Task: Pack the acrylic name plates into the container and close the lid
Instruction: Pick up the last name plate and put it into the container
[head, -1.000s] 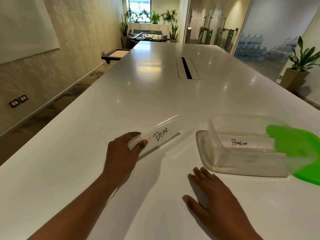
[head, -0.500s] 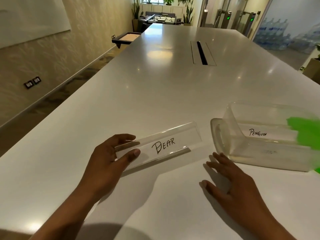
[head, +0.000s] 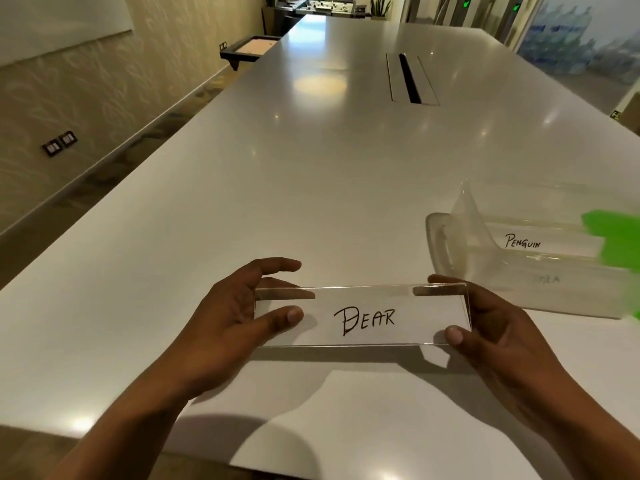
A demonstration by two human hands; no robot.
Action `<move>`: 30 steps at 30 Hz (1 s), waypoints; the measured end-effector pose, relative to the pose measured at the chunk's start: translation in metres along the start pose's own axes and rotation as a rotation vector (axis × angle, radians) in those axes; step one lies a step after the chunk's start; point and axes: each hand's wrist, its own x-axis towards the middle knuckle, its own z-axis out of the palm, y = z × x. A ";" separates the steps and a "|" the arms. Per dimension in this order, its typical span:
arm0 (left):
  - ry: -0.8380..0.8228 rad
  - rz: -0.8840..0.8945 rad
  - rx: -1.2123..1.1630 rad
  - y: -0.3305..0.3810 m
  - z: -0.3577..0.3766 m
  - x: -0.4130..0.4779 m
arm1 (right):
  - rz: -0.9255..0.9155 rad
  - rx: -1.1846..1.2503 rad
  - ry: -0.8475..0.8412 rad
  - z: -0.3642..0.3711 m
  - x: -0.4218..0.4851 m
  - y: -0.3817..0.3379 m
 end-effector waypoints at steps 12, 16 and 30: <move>0.044 0.058 -0.192 0.015 0.015 0.001 | -0.047 0.330 0.091 -0.007 -0.003 0.006; 0.059 0.108 -0.375 0.017 0.020 -0.002 | -0.056 0.367 0.097 -0.009 -0.001 -0.002; 0.152 0.183 -0.456 0.025 0.021 -0.001 | -0.111 0.345 0.119 -0.009 -0.001 -0.023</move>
